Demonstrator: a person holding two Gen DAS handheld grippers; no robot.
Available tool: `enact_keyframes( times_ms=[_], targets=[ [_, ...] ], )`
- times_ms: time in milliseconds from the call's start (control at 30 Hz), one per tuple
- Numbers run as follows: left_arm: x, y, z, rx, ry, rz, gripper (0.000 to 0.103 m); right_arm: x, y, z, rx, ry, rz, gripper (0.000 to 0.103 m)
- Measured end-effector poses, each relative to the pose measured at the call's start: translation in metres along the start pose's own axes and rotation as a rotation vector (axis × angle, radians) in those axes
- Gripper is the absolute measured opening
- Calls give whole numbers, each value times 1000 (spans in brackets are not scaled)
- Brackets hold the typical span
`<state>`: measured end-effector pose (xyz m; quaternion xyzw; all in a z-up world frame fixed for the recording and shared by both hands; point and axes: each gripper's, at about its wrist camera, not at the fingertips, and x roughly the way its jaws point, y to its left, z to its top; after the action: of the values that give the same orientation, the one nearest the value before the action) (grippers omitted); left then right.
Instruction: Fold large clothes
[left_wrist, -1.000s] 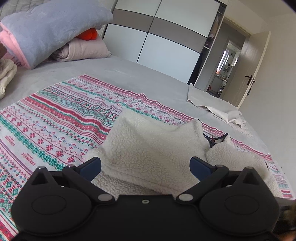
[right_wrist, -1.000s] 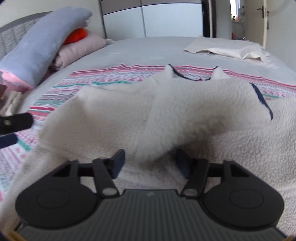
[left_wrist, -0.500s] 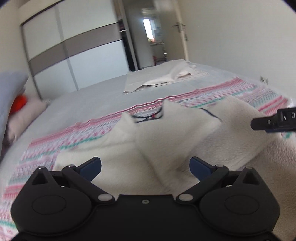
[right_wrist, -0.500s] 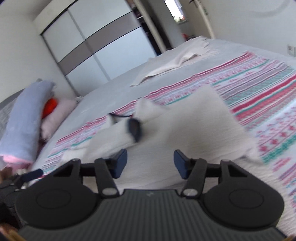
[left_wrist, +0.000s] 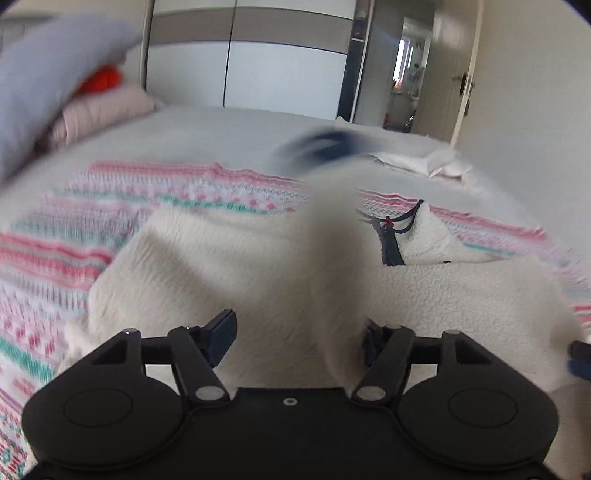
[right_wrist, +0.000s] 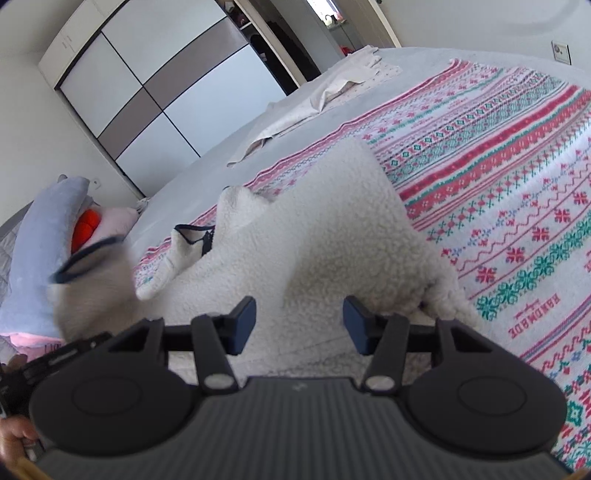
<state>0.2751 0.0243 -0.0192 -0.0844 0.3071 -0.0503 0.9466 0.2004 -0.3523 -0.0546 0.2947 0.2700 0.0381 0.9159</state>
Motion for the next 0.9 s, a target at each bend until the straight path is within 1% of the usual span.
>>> enact_keyframes(
  times_ms=[33, 100, 133, 167, 200, 267, 333, 367, 400, 433, 467, 500, 533, 567, 633, 667, 700, 733, 767, 800, 833, 867, 900],
  targets=[
    [-5, 19, -4, -28, 5, -56, 64, -2, 0, 0, 7, 0, 6, 53],
    [-12, 54, -9, -105, 19, -182, 66, -7, 2, 3, 23, -5, 14, 54],
    [-17, 69, -11, -149, 8, -215, 72, -9, 2, 4, 33, -13, 24, 55],
    [-19, 80, -12, -189, -5, -228, 78, -12, 2, 6, 47, -23, 34, 56],
    [-19, 89, -11, -231, -14, -229, 79, -16, 2, 8, 62, -35, 39, 57],
    [-14, 97, -6, -275, 0, -213, 79, -22, 1, 12, 83, -64, 29, 58],
    [-7, 94, -2, -257, 14, -212, 79, -29, -3, 17, 113, -101, 12, 59],
    [-4, 88, 1, -233, 18, -207, 77, -33, -7, 19, 136, -122, 9, 60],
    [-1, 82, 3, -209, 28, -195, 77, -37, -11, 22, 160, -142, 7, 60],
    [-1, 78, 3, -191, 38, -168, 73, -41, -16, 25, 188, -167, 2, 60],
    [1, 70, 4, -168, 40, -145, 49, -46, -21, 27, 214, -191, -4, 60],
    [3, 62, 6, -119, 40, -107, 35, -50, -27, 28, 241, -216, -11, 60],
    [1, 54, 8, -87, 20, -76, 16, -53, -33, 29, 262, -238, -16, 60],
    [-6, 50, 9, -77, -36, -72, 12, -54, -38, 30, 277, -254, -22, 60],
    [-18, 49, 12, -94, -159, -73, 12, -53, -43, 30, 271, -260, -47, 59],
    [-20, 49, 12, -88, -194, -54, 12, -52, -43, 30, 253, -256, -62, 57],
    [-14, 49, 13, -65, -203, -7, 12, -48, -42, 30, 222, -249, -76, 51],
    [-5, 49, 12, -31, -192, 43, 12, -43, -39, 29, 186, -235, -91, 45],
    [4, 48, 9, 7, -178, 90, 13, -37, -35, 27, 145, -215, -111, 43],
    [17, 46, 6, 66, -142, 154, 16, -31, -33, 25, 108, -191, -132, 40],
    [28, 44, 0, 122, -103, 207, 18, -24, -31, 23, 81, -168, -155, 40],
    [33, 43, -5, 165, -95, 227, 19, -15, -30, 19, 51, -137, -185, 40],
    [32, 40, -9, 203, -113, 246, 19, -5, -31, 16, 22, -99, -227, 40]
  ],
)
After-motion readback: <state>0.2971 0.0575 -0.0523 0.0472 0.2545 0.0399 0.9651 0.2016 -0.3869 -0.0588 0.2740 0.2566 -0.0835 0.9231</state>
